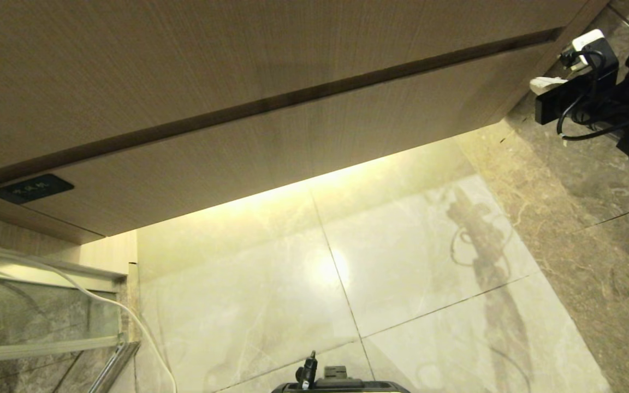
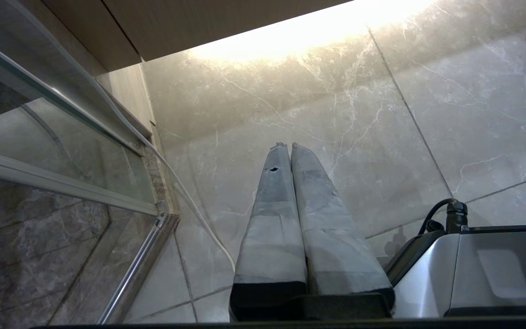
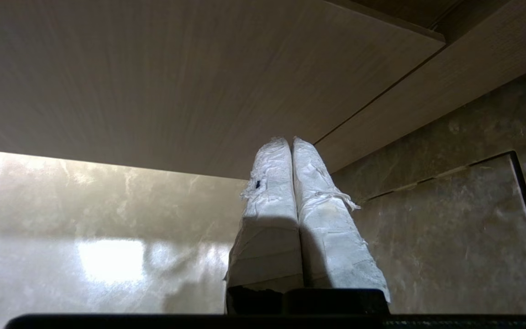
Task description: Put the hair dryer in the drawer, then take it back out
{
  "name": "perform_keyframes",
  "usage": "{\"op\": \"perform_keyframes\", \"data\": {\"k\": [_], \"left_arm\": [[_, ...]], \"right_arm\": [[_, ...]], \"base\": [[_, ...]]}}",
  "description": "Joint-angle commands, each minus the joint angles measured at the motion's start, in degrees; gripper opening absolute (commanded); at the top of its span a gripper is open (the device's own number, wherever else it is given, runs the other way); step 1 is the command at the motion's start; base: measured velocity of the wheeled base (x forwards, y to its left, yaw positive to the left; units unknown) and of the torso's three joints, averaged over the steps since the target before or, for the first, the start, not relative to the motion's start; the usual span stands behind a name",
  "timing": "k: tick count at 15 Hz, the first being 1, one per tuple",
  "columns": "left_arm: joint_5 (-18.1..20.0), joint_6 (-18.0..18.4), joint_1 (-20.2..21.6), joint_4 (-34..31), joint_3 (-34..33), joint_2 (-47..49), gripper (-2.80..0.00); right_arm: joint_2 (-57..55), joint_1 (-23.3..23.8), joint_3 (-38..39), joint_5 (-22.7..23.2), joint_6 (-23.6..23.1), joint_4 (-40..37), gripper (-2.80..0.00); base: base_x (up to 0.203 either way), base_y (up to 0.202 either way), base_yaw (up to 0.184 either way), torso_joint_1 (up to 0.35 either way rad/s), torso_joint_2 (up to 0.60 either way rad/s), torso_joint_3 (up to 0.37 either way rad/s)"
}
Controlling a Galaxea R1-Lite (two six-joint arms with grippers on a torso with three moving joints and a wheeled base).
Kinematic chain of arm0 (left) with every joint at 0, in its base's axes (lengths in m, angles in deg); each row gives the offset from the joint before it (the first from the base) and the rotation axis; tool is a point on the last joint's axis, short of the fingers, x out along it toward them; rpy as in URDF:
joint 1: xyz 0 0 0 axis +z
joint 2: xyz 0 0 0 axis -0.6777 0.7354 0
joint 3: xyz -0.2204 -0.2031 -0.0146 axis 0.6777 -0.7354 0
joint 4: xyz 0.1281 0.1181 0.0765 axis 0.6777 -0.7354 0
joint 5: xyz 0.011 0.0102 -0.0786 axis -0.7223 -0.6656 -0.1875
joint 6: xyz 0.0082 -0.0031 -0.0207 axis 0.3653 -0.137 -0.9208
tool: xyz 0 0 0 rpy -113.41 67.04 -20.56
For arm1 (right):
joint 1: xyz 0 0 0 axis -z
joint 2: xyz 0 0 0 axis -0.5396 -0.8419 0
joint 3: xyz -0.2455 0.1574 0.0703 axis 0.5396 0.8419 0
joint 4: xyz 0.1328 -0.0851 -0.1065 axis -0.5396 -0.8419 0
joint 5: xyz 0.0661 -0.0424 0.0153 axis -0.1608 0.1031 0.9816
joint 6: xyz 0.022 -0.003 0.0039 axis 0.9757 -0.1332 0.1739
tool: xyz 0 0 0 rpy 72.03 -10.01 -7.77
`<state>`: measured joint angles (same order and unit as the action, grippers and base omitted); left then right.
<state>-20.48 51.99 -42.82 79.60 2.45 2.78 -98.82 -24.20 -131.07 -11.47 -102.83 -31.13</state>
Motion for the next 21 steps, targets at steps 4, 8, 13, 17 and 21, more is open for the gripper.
{"op": "perform_keyframes", "data": {"k": [4, 8, 13, 17, 21], "left_arm": [[0.0, 0.0, 0.0, 0.0, 0.0, 0.0, -2.80], [0.0, 0.0, 0.0, 0.0, -0.1, 0.0, -2.80], [0.0, 0.0, 0.0, 0.0, -0.1, 0.0, -2.80], [0.0, 0.0, 0.0, 0.0, -0.1, 0.0, -2.80], [0.0, 0.0, 0.0, 0.0, -0.1, 0.0, -2.80]], "right_arm": [[-2.8, 0.0, -2.4, 0.1, -0.2, 0.6, -2.80], [-2.0, 0.0, -1.4, 0.0, -0.1, -0.1, -2.80], [11.9, -0.5, 7.0, 0.3, 0.0, -21.4, -2.80], [25.9, -3.2, 19.0, -0.1, 2.4, -29.1, -2.80], [39.7, -4.7, 31.3, -0.2, 3.1, -32.9, -2.80]], "base": [[0.000, 0.000, 0.000, 0.000, 0.00, 0.000], [0.000, 0.000, 0.000, 0.000, 0.00, 0.000], [0.000, 0.000, 0.000, 0.000, 0.00, 0.000], [0.000, 0.000, 0.000, 0.000, 0.00, 0.000], [0.000, 0.000, 0.000, 0.000, 0.00, 0.000]]}}
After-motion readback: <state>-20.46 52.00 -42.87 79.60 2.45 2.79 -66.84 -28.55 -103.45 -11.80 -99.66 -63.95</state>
